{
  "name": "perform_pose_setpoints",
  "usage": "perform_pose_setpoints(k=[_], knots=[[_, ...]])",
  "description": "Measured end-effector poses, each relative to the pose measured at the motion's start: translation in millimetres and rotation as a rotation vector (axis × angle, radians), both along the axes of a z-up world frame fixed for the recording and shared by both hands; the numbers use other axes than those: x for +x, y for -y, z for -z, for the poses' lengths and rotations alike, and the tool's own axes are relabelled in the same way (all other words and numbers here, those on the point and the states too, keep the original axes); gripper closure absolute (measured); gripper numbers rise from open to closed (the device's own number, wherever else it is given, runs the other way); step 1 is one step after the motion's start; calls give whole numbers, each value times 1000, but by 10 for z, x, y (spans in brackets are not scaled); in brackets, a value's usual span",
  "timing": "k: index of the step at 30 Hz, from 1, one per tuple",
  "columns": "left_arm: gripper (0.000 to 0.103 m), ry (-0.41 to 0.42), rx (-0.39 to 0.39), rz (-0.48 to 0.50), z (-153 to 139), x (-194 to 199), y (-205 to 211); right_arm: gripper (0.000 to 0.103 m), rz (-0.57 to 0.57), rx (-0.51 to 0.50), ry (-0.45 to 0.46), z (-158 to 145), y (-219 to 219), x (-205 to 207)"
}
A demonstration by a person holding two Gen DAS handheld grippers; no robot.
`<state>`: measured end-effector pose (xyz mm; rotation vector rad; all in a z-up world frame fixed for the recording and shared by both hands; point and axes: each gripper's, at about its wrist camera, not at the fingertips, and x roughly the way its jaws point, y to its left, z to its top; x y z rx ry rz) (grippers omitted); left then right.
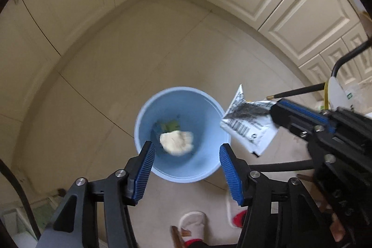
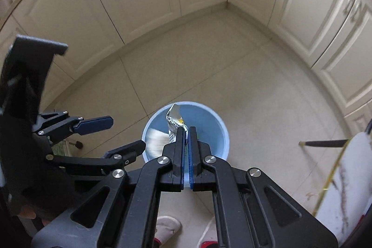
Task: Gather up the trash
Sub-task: 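Open both tools to drop the bun and wrapper into the bucket, then move both open tools back toward the table of trash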
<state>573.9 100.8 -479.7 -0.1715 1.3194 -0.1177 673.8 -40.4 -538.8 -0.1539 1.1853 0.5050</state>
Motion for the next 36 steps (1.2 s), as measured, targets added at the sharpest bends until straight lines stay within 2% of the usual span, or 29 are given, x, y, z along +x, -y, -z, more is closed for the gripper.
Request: perform_pose_setpoints(k=[5,6,10,13,15,17,20,22,24,26,30,32,36], knots=[[49,-6,19,-58,-30,55,-73,97,4,48,-56,202,53,140],[49,-4,24,-67,-68,62,-87,91,3,55,-58,200,55,152],[49,31,60,-127,-312,-56,-62,76,13,74,-21,68,12,95],[47,82,81,-162,-591,-265,-11,58,19,76,2,-133,12,-2],[46,115,82,-180,-805,-387,9,38,32,72,34,-349,33,-116],[43,153,91,-199,-1025,-536,51,31,45,62,68,-569,36,-236],[42,231,101,-221,-1399,-796,138,14,67,56,126,-968,103,-442],[40,297,119,-240,-1646,-1002,227,12,67,61,166,-1233,126,-591],[37,364,136,-253,-1908,-1224,408,6,74,43,235,-1541,185,-799],[30,448,145,-259,-2220,-1461,562,3,90,48,308,-1845,295,-1005],[24,603,164,-243,-2719,-1988,1105,0,134,56,435,-2392,552,-1383],[18,665,180,-246,-2892,-2210,1359,0,158,50,504,-2652,672,-1569],[13,808,201,-217,-3131,-2798,1895,0,219,43,634,-3179,951,-1997]])
